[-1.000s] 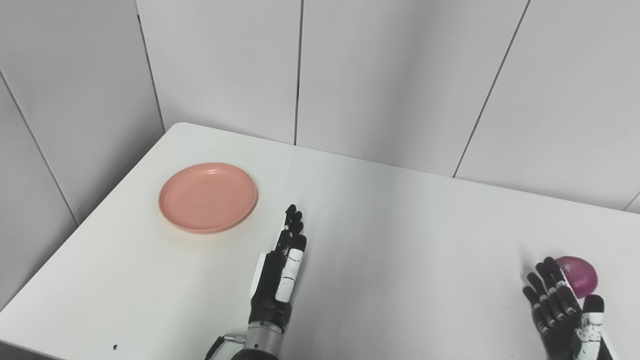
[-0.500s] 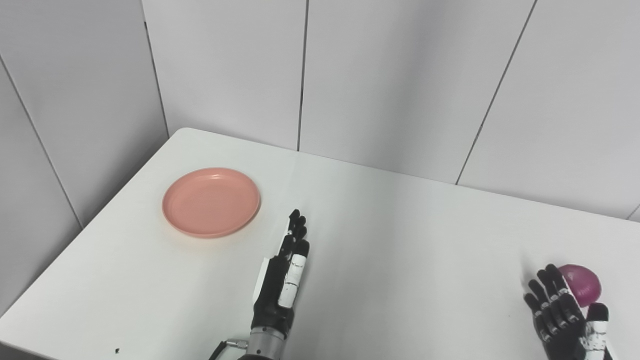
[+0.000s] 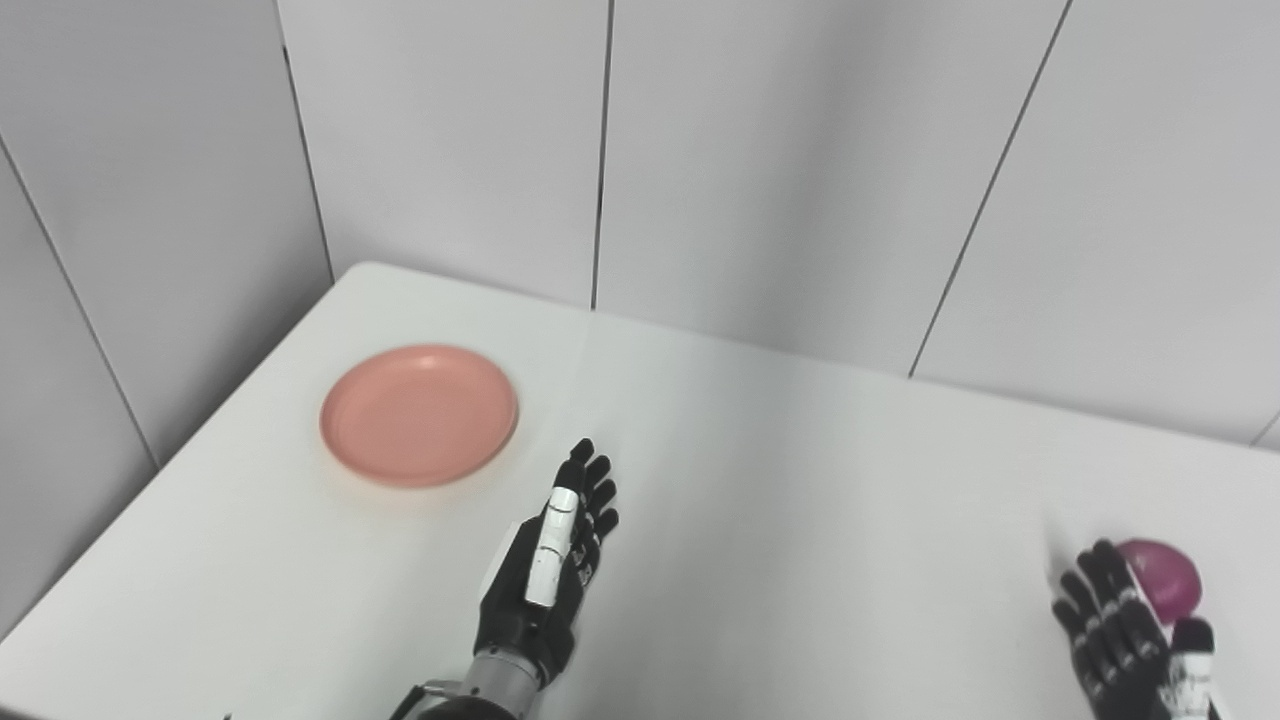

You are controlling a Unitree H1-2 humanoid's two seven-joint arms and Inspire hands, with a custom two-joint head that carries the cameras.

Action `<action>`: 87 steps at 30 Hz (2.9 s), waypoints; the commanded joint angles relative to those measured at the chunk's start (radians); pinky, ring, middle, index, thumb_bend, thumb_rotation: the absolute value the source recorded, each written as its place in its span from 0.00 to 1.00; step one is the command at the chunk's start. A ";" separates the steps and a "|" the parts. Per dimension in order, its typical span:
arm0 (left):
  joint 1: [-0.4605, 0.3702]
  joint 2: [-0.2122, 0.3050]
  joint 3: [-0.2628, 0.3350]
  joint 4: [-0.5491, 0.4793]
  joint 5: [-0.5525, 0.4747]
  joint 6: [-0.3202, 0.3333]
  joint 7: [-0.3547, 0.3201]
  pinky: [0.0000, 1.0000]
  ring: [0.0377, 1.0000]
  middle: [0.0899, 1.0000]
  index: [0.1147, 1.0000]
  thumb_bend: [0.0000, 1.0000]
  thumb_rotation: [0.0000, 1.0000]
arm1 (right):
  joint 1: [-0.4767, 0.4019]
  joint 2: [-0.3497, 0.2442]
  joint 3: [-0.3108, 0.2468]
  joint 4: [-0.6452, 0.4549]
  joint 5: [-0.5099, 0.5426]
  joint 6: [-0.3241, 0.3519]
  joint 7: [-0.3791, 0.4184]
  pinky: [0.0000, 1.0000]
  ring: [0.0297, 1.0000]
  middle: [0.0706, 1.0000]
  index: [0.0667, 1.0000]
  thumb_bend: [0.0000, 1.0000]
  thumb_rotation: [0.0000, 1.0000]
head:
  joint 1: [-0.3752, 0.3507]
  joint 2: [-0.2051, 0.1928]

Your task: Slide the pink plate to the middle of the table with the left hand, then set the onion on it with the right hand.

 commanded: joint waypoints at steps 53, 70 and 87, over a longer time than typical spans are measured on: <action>-0.692 0.707 0.382 1.158 -0.213 -0.302 -0.305 1.00 1.00 0.94 0.96 0.84 0.98 | 0.049 0.049 0.012 0.145 0.009 -0.048 0.037 1.00 1.00 1.00 1.00 0.95 1.00 | 0.005 0.000; -0.680 0.673 0.437 1.397 -0.250 -0.469 -0.433 1.00 0.93 0.86 0.89 0.93 0.87 | 0.062 0.054 0.008 0.099 0.006 -0.009 0.011 1.00 0.97 0.99 0.97 0.90 1.00 | 0.003 0.020; -0.595 0.612 0.443 1.406 -0.260 -0.505 -0.499 0.93 0.87 0.84 0.88 0.86 0.92 | 0.073 0.050 0.011 0.071 -0.006 0.004 -0.004 1.00 0.95 0.97 0.94 0.90 1.00 | -0.005 0.046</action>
